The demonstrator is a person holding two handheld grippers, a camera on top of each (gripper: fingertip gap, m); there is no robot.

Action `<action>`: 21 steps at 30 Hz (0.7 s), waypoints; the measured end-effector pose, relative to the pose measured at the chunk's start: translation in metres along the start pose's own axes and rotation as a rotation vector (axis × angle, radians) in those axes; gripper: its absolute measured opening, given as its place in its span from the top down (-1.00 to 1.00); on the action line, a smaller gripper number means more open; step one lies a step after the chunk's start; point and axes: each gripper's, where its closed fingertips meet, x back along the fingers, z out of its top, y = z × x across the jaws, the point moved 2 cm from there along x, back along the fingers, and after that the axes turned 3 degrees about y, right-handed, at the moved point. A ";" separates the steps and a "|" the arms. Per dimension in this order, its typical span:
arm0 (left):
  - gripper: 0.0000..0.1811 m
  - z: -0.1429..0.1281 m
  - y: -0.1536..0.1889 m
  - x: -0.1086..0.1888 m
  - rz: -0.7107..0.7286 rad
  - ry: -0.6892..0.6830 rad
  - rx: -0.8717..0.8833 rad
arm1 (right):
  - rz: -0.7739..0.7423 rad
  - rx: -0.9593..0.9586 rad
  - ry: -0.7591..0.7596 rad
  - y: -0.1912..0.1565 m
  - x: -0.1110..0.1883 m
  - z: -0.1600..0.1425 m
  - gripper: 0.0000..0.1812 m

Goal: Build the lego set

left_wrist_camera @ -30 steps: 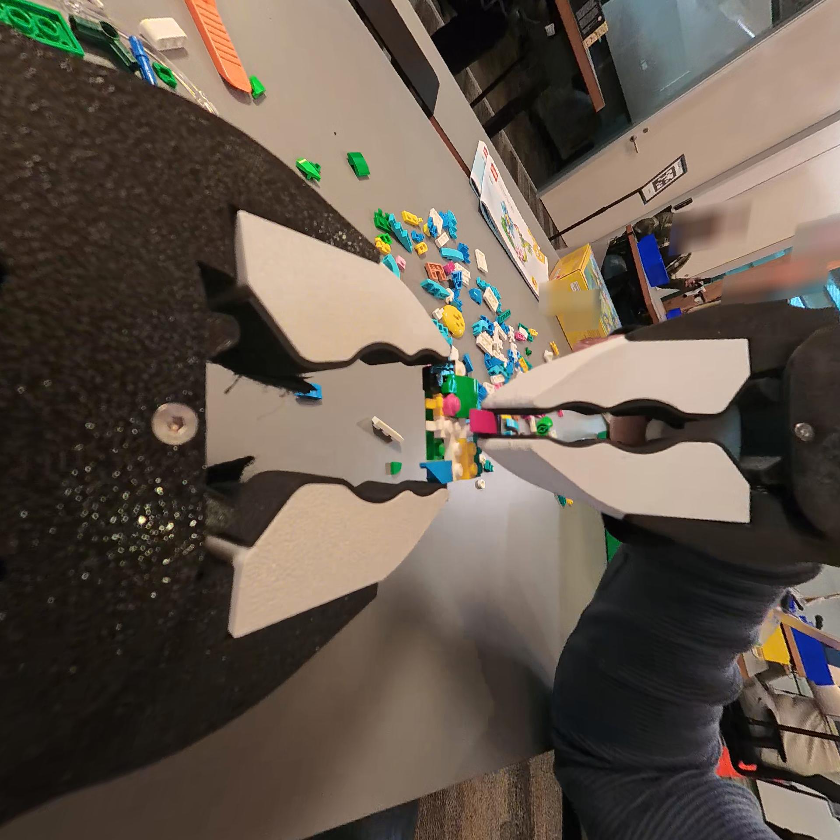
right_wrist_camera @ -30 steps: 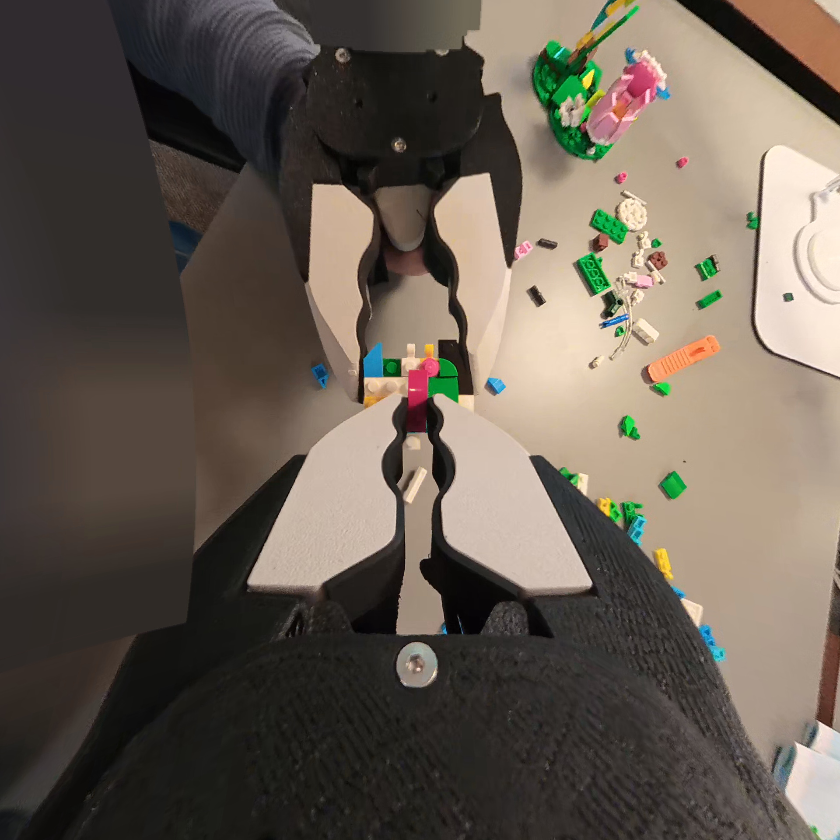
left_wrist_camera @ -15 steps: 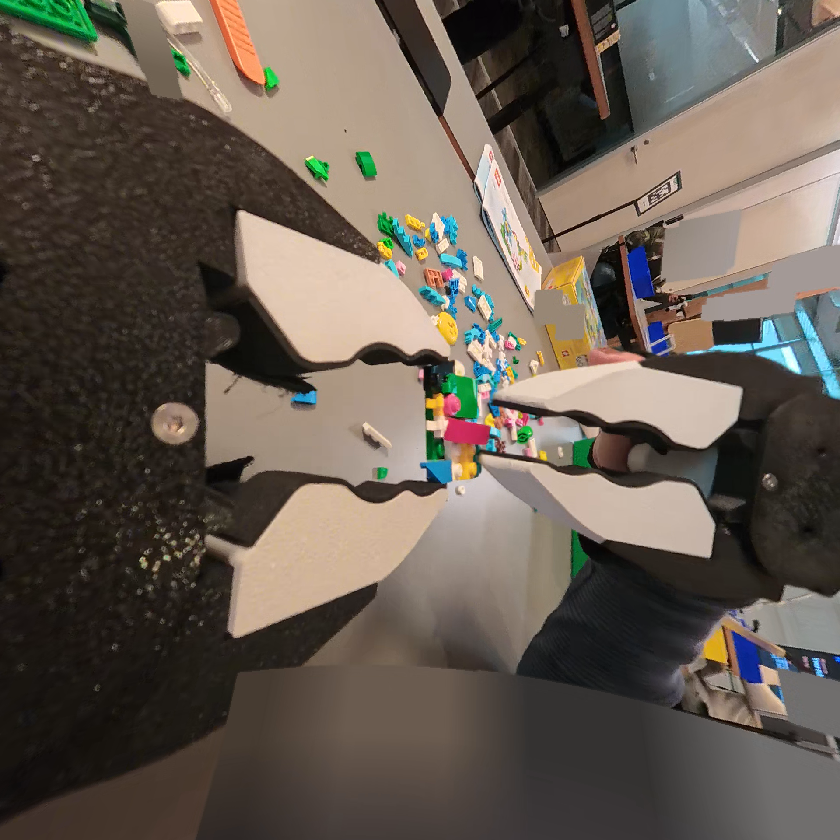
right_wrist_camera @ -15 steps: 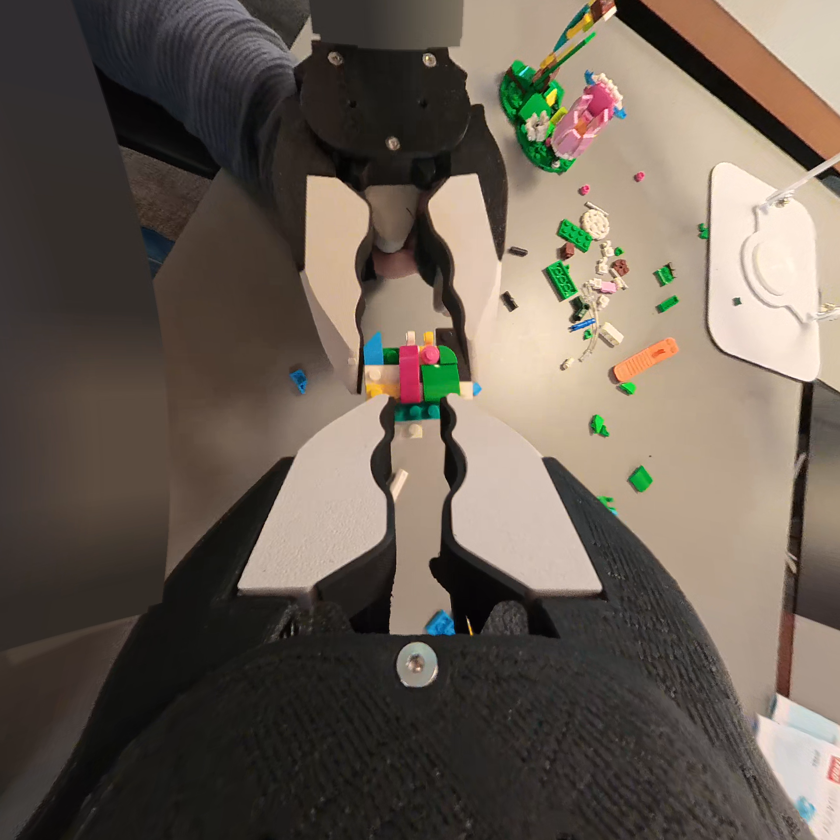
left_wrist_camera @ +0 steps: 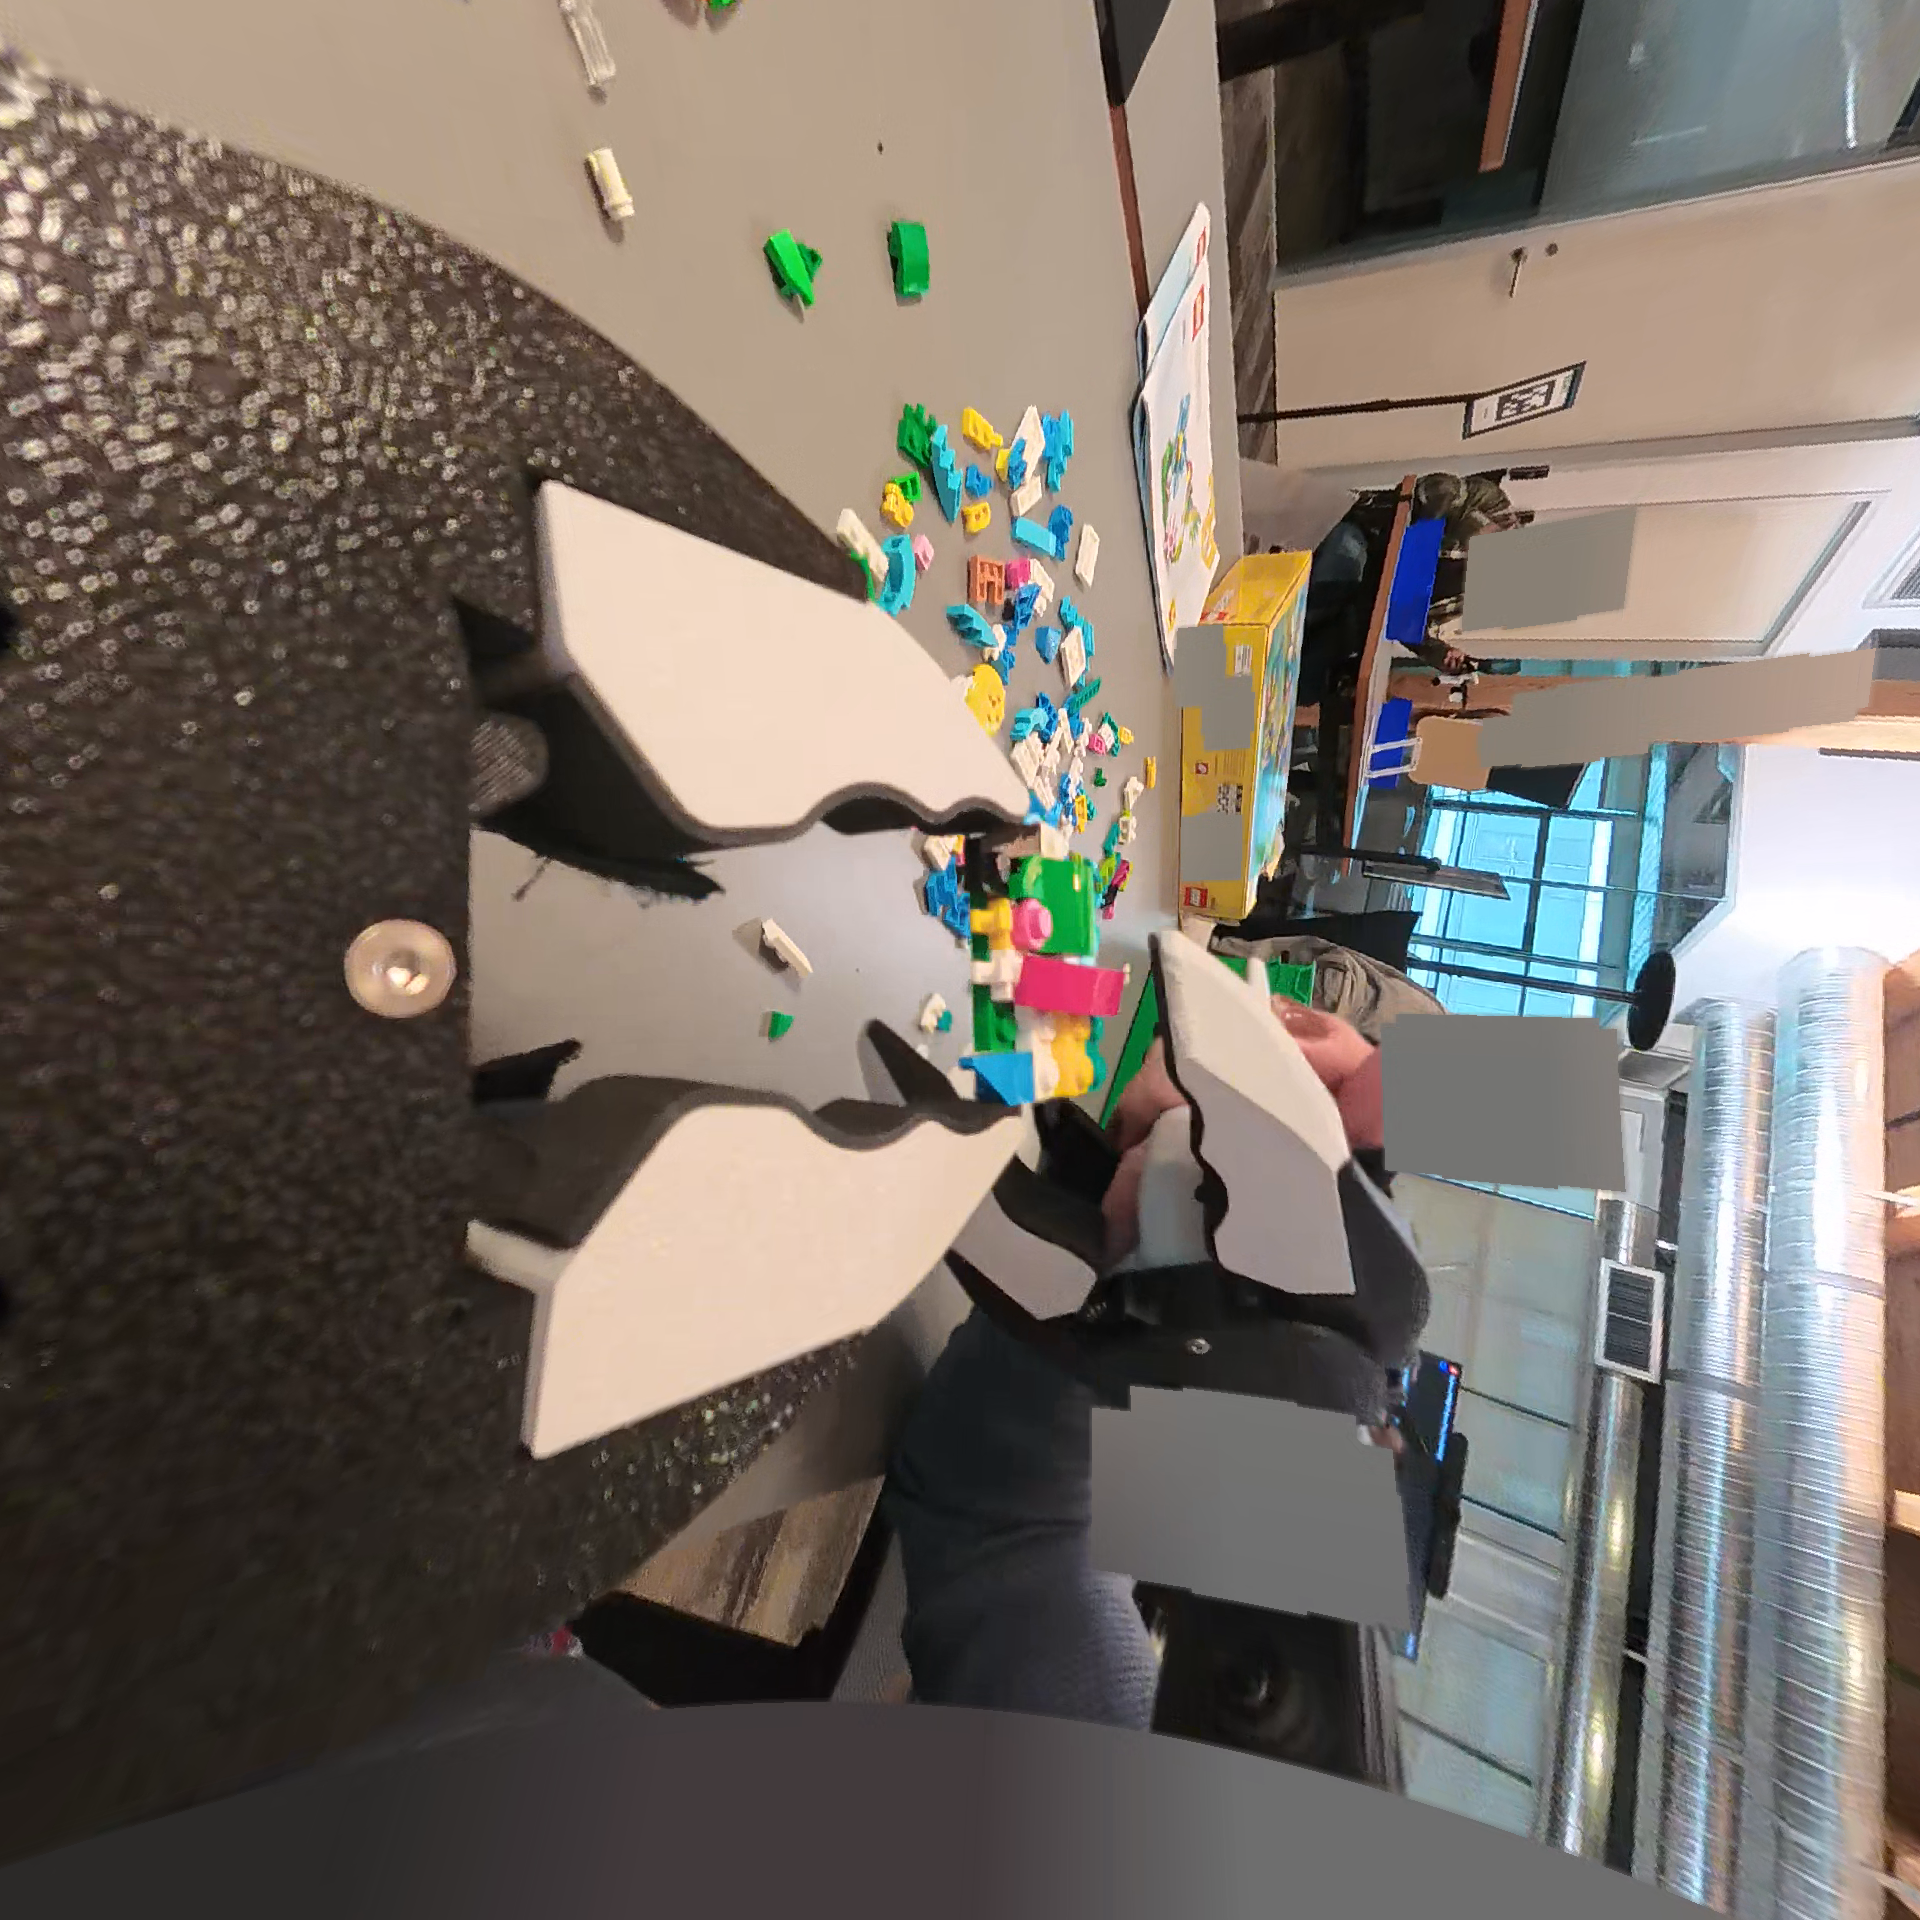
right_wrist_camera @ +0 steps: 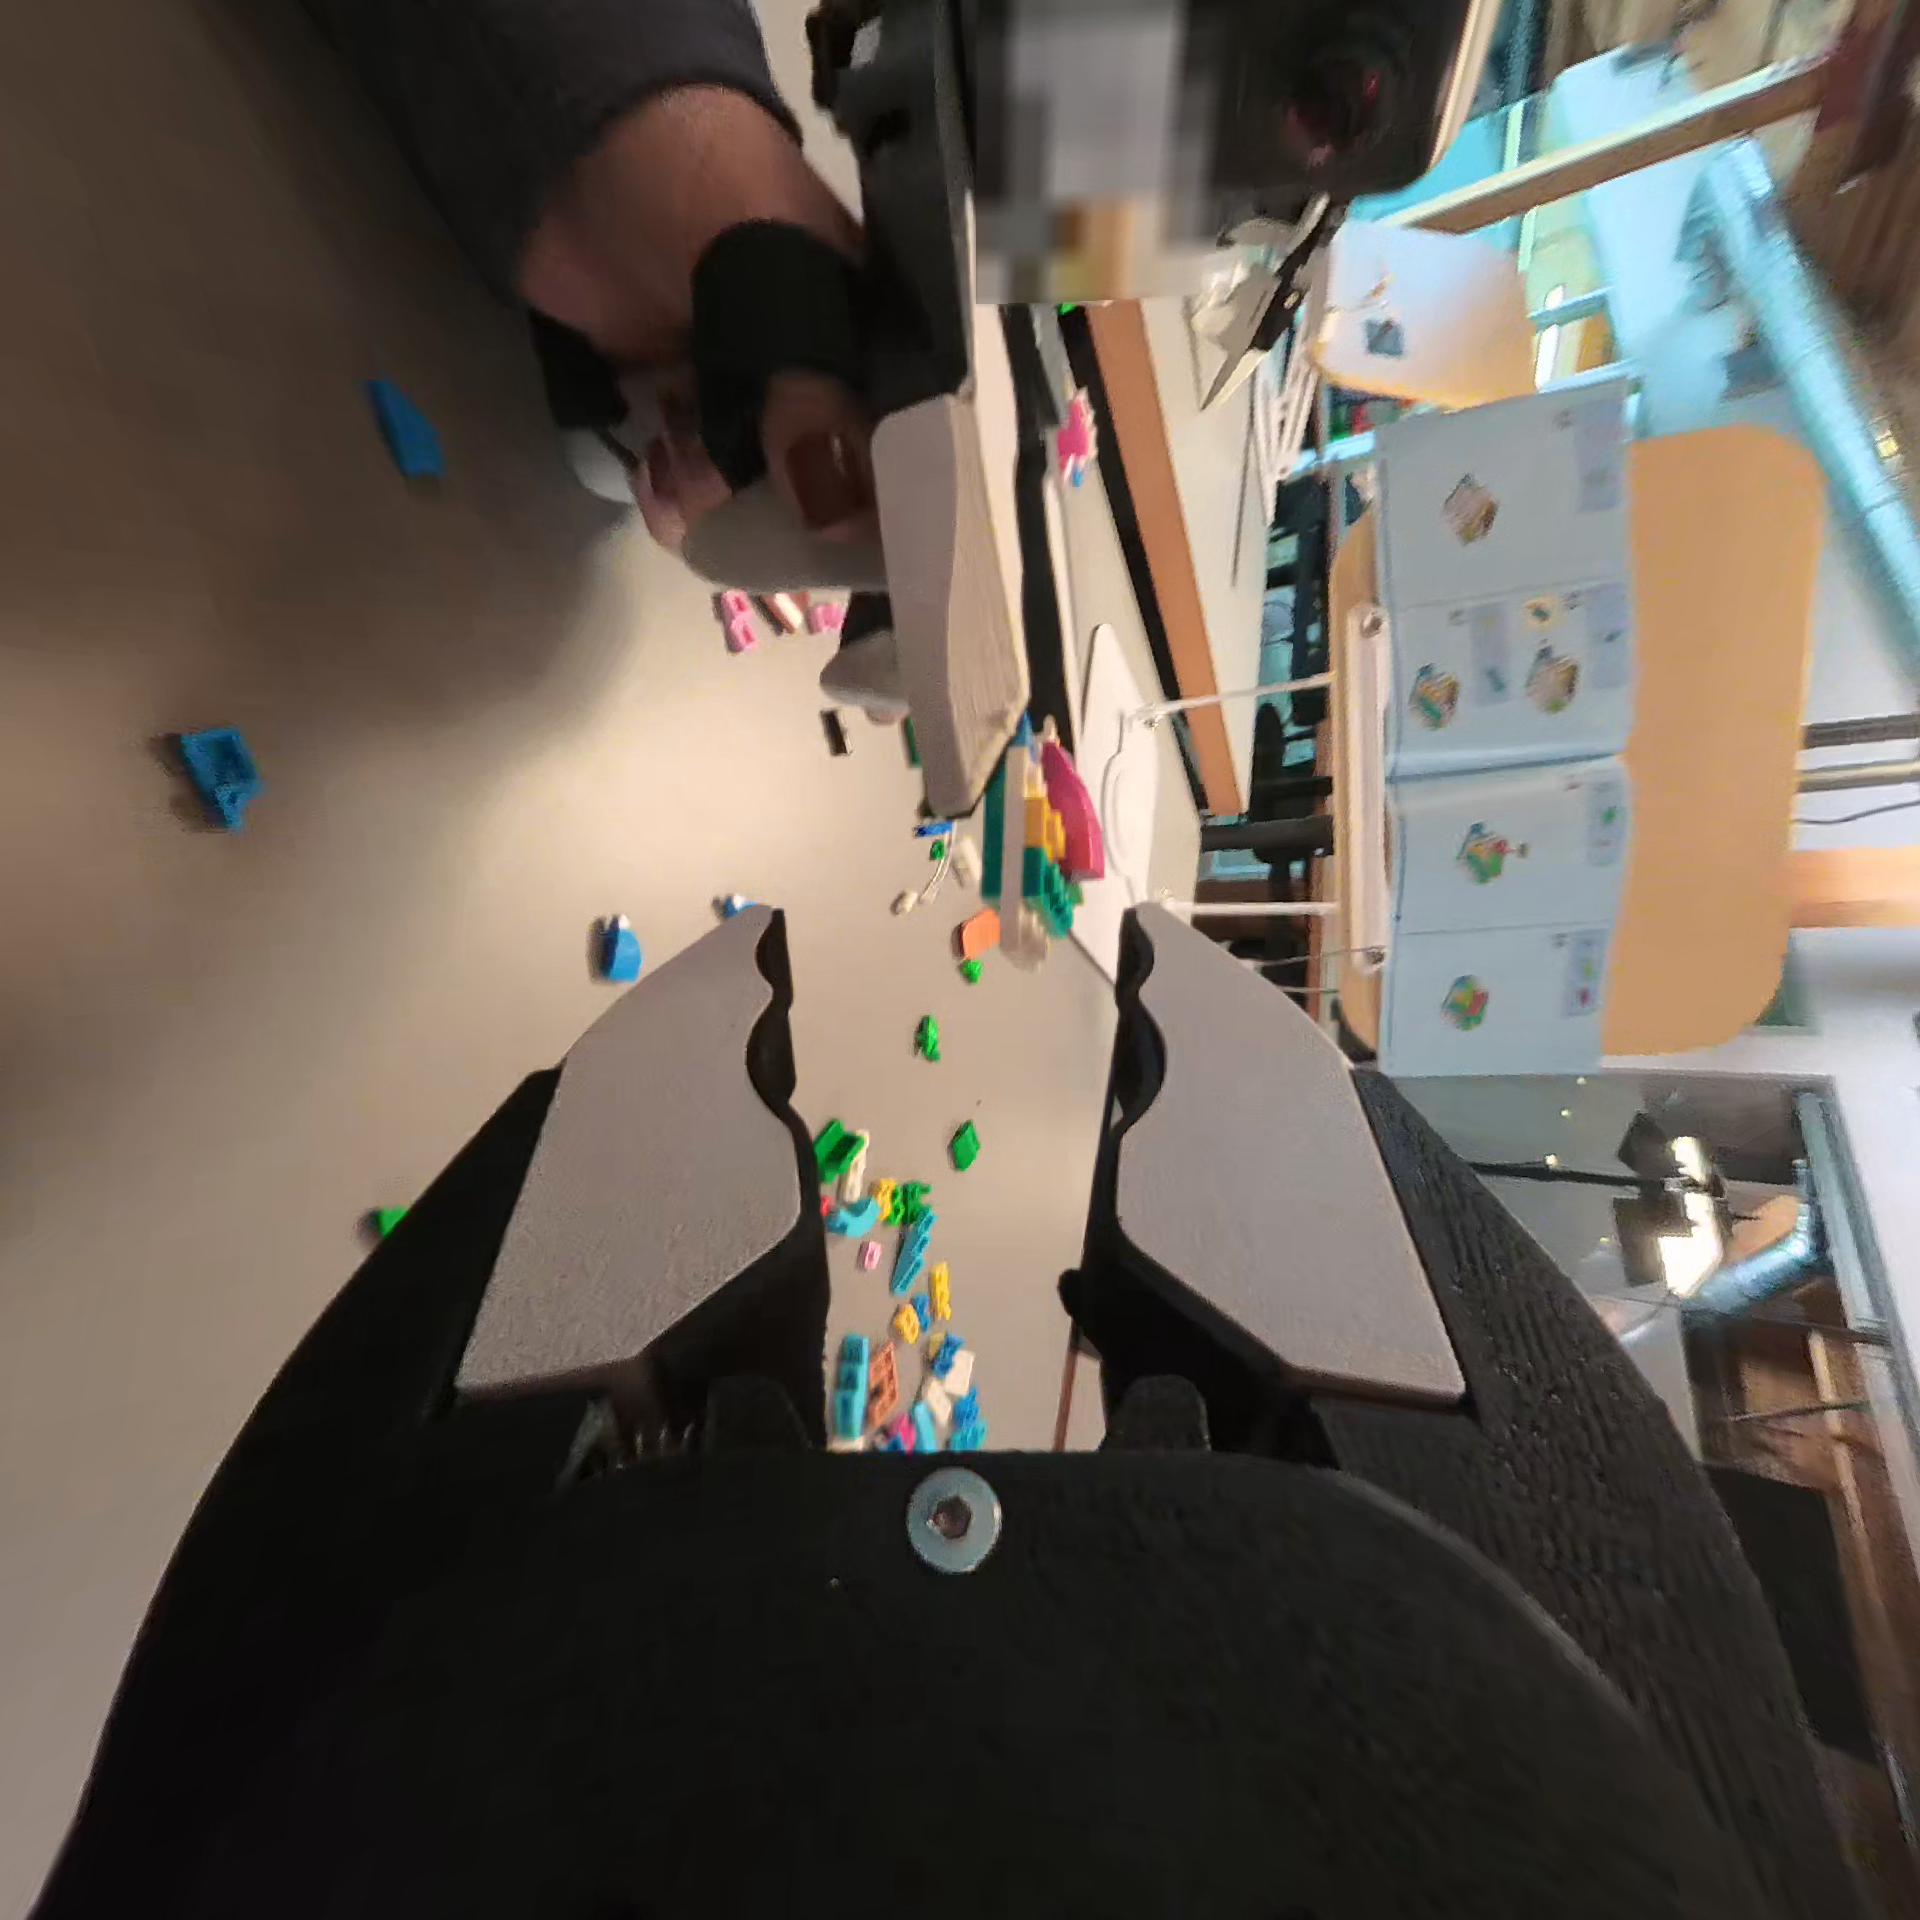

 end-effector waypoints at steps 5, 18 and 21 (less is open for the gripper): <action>0.47 -0.001 0.000 0.000 -0.013 -0.007 0.017 | -0.089 0.073 0.013 0.007 -0.005 0.007 0.36; 0.47 -0.007 0.006 -0.005 -0.033 -0.066 -0.020 | -0.161 0.192 -0.040 0.007 -0.011 0.006 0.80; 0.47 -0.008 0.007 -0.005 -0.038 -0.073 -0.019 | -0.157 0.203 -0.047 0.007 -0.011 0.006 0.81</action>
